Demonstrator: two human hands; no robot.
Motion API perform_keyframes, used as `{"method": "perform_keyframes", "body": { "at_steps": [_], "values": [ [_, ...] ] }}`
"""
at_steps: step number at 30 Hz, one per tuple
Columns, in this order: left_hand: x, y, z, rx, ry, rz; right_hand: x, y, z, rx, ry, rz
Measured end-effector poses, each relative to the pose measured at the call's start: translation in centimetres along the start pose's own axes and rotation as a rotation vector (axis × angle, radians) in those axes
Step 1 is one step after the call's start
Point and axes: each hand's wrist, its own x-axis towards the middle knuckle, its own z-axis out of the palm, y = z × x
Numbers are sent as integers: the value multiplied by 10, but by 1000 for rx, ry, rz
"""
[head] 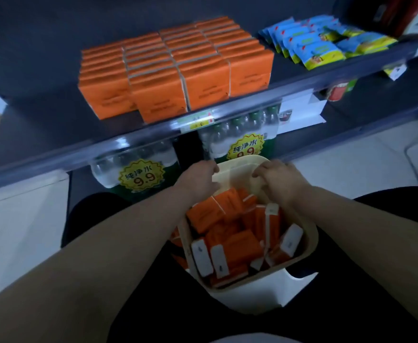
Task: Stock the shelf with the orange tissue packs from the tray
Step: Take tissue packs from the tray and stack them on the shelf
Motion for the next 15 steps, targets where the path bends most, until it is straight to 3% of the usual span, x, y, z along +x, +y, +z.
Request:
{"method": "perform_keyframes", "body": {
  "at_steps": [6,10,15],
  "values": [
    [15,9,50,33,-91,22,0,17,46,-14,-193,-29],
    [22,5,65,42,-118,39,10,23,68,-28,-218,-174],
    [24,-12,73,49,-116,-2,20,32,93,-146,-322,-119]
  ]
}}
